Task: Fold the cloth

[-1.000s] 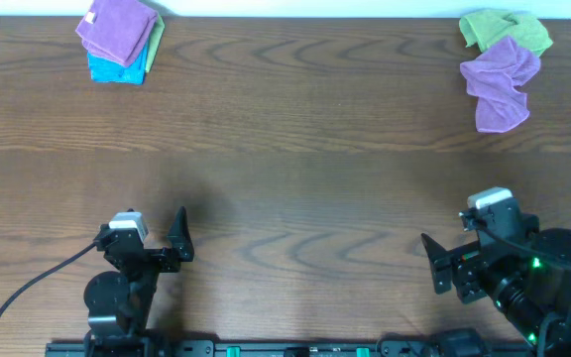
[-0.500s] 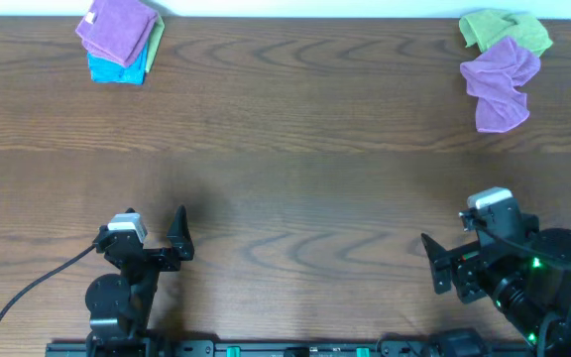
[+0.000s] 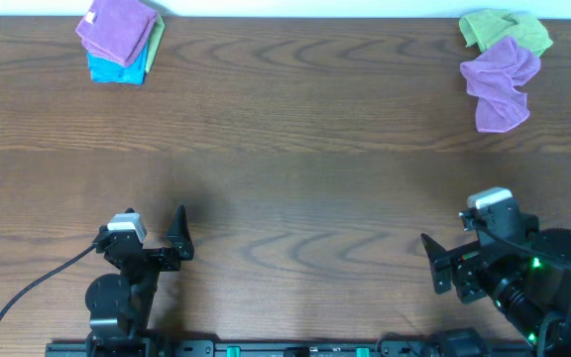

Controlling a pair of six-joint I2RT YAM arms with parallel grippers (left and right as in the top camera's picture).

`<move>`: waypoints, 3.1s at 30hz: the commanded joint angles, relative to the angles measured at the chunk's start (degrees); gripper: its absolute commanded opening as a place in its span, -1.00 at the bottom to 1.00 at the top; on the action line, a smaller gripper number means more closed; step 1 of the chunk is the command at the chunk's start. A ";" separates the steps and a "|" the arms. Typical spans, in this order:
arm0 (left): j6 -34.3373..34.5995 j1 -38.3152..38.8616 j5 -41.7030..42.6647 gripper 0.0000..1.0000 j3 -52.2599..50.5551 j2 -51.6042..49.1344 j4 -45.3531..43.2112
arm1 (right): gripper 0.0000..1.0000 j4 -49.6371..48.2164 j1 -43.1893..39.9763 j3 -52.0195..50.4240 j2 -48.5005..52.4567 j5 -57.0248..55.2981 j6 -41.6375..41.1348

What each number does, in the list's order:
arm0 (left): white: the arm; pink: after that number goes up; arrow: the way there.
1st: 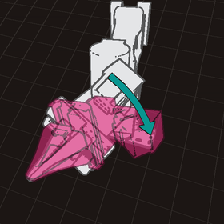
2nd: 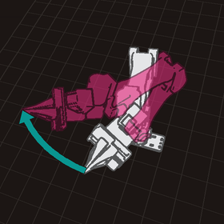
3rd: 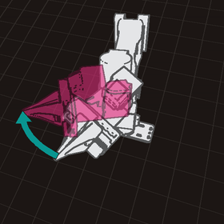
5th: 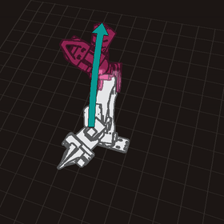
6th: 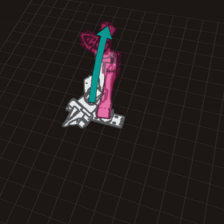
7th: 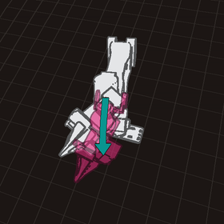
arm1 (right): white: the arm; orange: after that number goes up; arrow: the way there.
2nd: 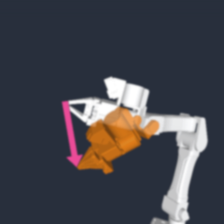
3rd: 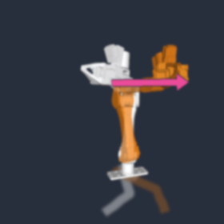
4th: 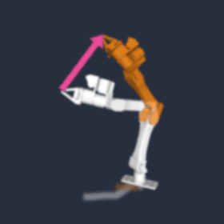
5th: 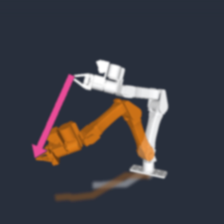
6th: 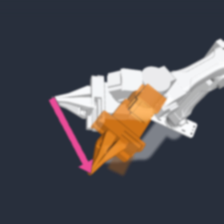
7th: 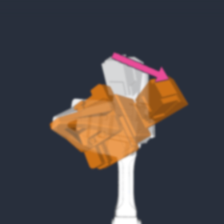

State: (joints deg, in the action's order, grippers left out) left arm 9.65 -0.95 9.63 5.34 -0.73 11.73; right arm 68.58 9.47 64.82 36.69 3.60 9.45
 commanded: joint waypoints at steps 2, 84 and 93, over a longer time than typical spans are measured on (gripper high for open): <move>-0.02 0.24 -1.07 0.91 -1.70 0.42 0.17 | 0.99 0.09 -0.42 0.09 -0.04 -0.17 -0.61; -0.02 0.24 -1.07 0.91 -1.70 0.42 0.17 | 0.99 -28.50 -5.90 -55.74 -36.37 -1.88 0.87; -0.02 0.24 -1.07 0.91 -1.70 0.42 0.15 | 0.98 -28.50 -5.92 -55.74 -36.37 -1.88 0.87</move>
State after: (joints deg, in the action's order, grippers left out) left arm 9.65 -0.95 8.99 5.30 -0.73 11.64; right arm 40.18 4.08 9.23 0.84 1.69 9.89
